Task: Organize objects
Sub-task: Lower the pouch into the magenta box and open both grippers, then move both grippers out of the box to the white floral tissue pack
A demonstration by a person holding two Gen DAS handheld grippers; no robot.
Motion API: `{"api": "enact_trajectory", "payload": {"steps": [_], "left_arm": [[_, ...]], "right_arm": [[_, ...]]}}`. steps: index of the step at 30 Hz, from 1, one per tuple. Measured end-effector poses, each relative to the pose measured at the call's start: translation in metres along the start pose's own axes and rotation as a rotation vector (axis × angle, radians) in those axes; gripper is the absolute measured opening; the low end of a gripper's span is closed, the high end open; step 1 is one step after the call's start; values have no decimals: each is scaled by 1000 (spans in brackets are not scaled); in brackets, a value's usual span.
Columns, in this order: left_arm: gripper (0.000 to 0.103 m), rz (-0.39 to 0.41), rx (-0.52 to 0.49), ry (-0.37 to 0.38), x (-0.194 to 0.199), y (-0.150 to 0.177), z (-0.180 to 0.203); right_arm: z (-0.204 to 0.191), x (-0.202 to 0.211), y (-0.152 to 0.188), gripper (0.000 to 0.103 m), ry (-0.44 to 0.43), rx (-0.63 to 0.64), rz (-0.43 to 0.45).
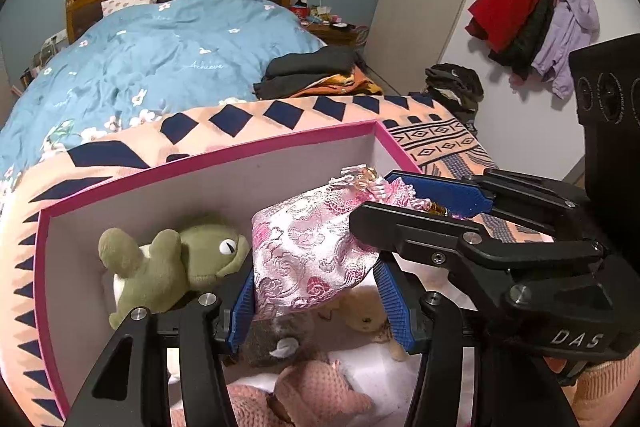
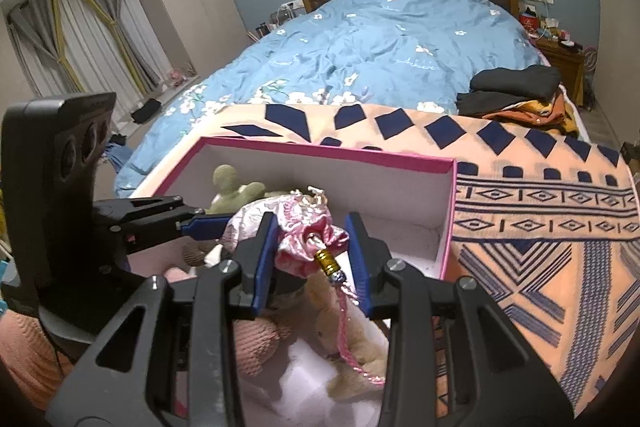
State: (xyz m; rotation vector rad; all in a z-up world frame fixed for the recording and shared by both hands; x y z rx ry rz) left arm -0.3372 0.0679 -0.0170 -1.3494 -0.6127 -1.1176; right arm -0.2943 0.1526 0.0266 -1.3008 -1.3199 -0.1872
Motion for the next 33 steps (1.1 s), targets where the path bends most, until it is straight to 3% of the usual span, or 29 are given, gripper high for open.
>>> {"api": "enact_trajectory", "payload": {"steps": [9, 14, 24, 28, 33], "left_arm": [[62, -17, 47, -46, -7, 2, -11], [63, -2, 82, -36, -2, 4, -19], [67, 160, 51, 27, 56, 25, -7], [79, 242, 22, 62, 88, 42, 3], [79, 319, -28, 68, 119, 71, 18]], "right_arm": [[16, -6, 2, 37, 113, -14, -9], [18, 4, 7, 37, 101, -30, 13], [-4, 44, 29, 38, -30, -31, 103], [-20, 61, 45, 39, -76, -4, 130], [-39, 81, 69, 43, -124, 23, 162]]}}
Point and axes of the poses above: each gripper's, at about its wrist camera, not at the fingertips, and x roughly against the way its jaws point, z to its right, y to its underside, the point moved 7 cm from there along -x, roughly the way its jaws point, and after that the axes turned 11 degrees about -z, right-handed, at the moved point
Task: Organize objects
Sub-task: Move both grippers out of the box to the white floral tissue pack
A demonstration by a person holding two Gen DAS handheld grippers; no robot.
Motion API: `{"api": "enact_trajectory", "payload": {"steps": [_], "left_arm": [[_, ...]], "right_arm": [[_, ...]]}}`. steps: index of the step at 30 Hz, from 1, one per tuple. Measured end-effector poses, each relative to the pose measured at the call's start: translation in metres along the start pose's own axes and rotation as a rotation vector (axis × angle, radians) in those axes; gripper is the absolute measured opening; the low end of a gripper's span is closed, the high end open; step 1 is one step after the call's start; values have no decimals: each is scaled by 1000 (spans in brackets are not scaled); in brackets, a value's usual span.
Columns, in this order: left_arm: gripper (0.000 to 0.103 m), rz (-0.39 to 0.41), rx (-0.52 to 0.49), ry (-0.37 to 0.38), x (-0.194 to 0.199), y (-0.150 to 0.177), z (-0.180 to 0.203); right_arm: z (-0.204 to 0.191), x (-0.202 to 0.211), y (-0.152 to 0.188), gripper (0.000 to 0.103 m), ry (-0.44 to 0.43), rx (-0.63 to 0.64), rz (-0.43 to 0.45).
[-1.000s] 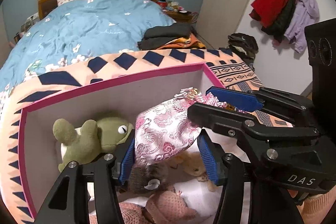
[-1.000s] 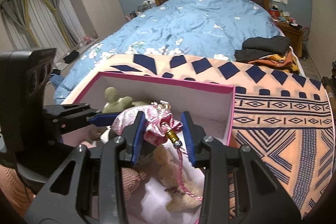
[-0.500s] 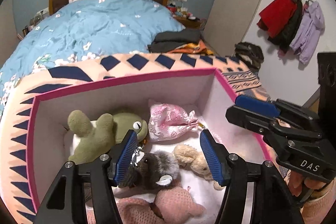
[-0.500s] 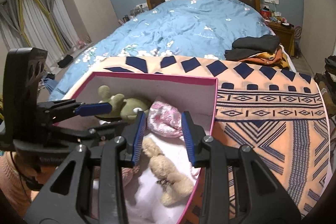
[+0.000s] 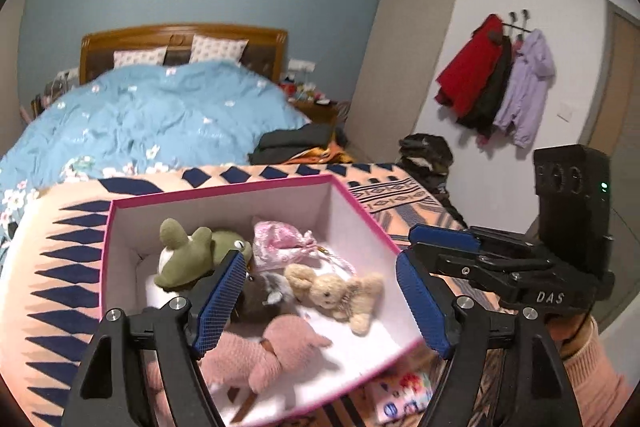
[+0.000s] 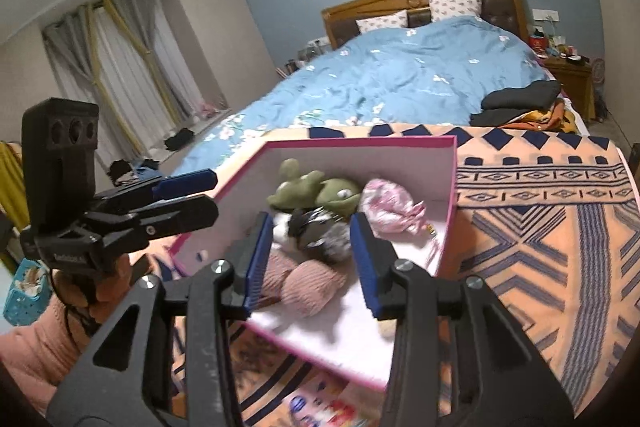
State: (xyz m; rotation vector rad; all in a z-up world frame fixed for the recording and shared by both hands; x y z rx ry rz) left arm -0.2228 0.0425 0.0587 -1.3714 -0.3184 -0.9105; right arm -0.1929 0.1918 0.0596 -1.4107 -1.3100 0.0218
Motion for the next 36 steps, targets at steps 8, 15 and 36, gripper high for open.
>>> {"api": "enact_trajectory", "payload": {"steps": [8, 15, 36], "left_arm": [[80, 31, -110, -4, 30, 51, 31], [80, -56, -129, 26, 12, 102, 46], [69, -308, -121, 99, -74, 166, 69]], "right_arm": [[-23, 26, 42, 48, -21, 25, 7], [-25, 23, 93, 48, -26, 9, -50], [34, -18, 187, 48, 20, -229, -189]]}}
Point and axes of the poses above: each gripper's, at about its wrist camera, not at the fingertips, and x roughly against the way its jaws point, z to its right, y to its underside, the point moved 7 cm from there along -x, roughly the way its jaws point, and after that the axes turned 11 degrees about -z, right-handed, at the moved point
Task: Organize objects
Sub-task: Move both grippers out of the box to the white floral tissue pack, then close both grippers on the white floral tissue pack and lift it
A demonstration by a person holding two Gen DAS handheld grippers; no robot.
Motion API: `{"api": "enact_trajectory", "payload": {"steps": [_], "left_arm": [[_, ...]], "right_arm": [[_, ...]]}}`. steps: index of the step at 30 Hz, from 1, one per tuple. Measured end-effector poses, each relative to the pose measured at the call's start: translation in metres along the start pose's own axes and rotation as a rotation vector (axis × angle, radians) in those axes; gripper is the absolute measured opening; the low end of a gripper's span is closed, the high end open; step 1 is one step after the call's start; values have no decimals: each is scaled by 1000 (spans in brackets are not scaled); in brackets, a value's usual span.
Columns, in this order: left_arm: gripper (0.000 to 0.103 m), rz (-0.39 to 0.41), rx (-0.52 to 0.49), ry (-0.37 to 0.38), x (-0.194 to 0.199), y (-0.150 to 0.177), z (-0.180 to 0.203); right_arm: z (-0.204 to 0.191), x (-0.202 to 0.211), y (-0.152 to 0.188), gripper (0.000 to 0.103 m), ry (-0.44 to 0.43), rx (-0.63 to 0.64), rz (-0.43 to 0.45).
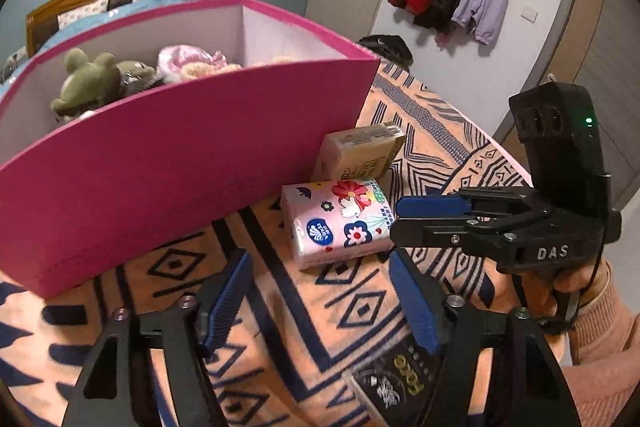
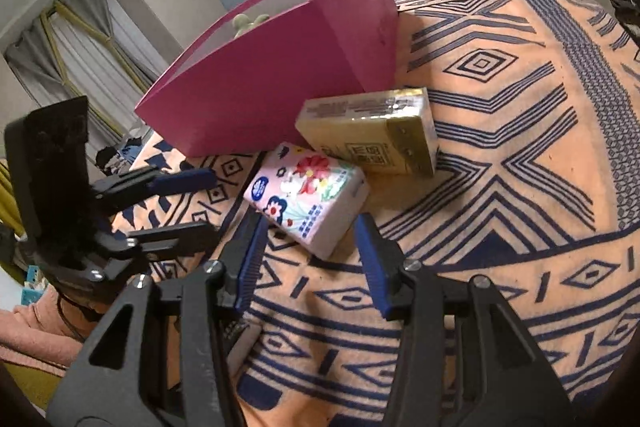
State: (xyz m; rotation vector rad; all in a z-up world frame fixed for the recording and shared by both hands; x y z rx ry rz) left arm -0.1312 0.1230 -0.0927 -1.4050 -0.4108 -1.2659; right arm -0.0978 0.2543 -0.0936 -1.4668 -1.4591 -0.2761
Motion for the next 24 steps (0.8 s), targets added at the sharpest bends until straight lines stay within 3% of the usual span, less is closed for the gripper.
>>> {"api": "enact_trajectory", "payload": {"steps": [6, 8, 11, 24], "left_arm": [[53, -48, 44, 46, -21, -6, -4], [42, -62, 65, 69, -26, -6, -6], [41, -63, 76, 98, -27, -3, -5], [40, -44, 109, 98, -19, 10, -7]], "right_arm": [[6, -5, -6, 48, -6, -31, 3], [9, -7, -8, 45, -6, -44, 5], [12, -11, -9, 39, -29, -58, 0], [6, -8, -5, 39, -36, -48, 8]]}}
Point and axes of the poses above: each gripper's, at about its wrist camera, not at the fingertips, and x roughly against the way its jaws point, z to its right, y to its underside, the point moved 7 cm from there along -x, roughly the way its jaws point, and after that the axes turned 11 degrees about -z, right-handed, at the moved point
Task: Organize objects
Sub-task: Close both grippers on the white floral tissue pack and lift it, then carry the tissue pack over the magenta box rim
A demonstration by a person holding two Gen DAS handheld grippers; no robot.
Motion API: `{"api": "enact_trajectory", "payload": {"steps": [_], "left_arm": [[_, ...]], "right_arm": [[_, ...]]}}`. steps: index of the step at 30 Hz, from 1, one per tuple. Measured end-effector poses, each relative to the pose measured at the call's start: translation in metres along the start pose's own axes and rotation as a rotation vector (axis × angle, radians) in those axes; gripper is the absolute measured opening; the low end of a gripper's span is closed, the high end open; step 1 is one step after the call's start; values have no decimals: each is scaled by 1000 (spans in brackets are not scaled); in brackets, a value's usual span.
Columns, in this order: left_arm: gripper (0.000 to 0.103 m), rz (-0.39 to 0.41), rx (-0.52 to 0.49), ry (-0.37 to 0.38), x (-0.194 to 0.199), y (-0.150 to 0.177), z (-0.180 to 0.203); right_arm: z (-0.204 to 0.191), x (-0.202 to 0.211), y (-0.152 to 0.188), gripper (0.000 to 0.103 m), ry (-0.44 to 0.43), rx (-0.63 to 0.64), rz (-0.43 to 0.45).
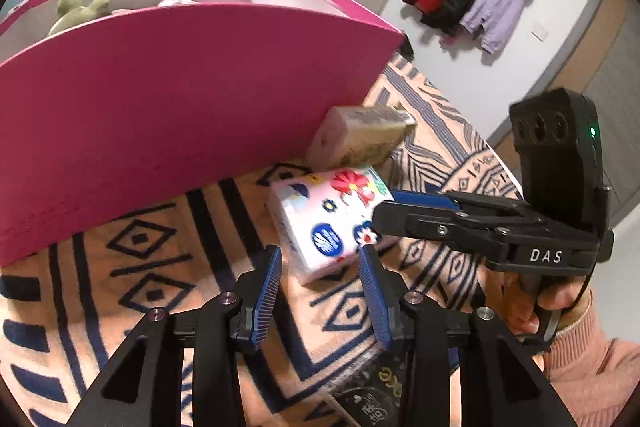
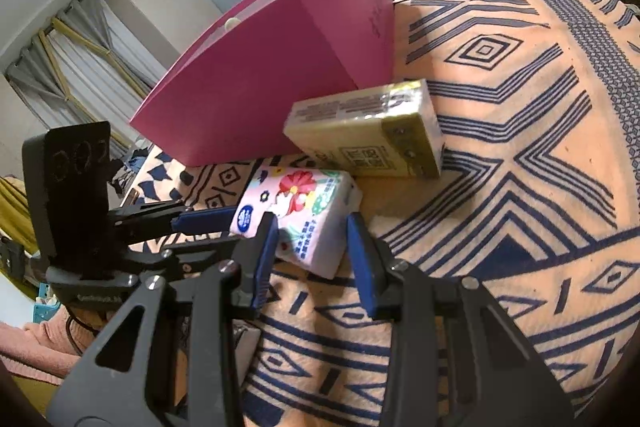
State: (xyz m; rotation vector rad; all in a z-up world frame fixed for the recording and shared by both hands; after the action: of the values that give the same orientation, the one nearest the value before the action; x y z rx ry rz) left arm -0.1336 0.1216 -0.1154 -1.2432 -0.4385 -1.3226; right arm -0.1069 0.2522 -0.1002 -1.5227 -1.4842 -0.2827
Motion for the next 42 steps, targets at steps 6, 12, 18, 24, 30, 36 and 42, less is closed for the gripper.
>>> {"api": "enact_trajectory", "payload": {"steps": [6, 12, 18, 24, 30, 36, 42], "left_arm": [[39, -3, 13, 21, -3, -5, -1], [38, 6, 8, 18, 0, -5, 8], [38, 45, -12, 7, 16, -5, 19], [38, 83, -31, -9, 33, -6, 27], [38, 114, -39, -26, 46, -4, 28], [38, 133, -60, -53, 54, -5, 32], [38, 151, -67, -58, 60, -7, 35]], "right_arm": [[-3, -3, 0, 38, -9, 12, -6], [-9, 4, 1, 38, 8, 29, 15], [-24, 15, 2, 38, 25, 71, 38], [-38, 26, 0, 38, 34, 111, 65], [-47, 33, -3, 38, 35, 135, 83], [-52, 40, -2, 38, 33, 144, 96], [-56, 45, -3, 38, 30, 152, 106]]}}
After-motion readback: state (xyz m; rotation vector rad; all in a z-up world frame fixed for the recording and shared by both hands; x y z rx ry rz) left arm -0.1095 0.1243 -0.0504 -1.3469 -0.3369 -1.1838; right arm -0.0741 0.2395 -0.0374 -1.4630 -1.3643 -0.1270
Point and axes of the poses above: each gripper's, at about its wrist camera, not at the fingertips, and x roughly against the way its jaws point, z to its right, y to its underside, the point moved 7 cm from there along -x, roughly the way its jaws point, and after that the axes turned 11 degrees about -z, right-handed, at the moved point
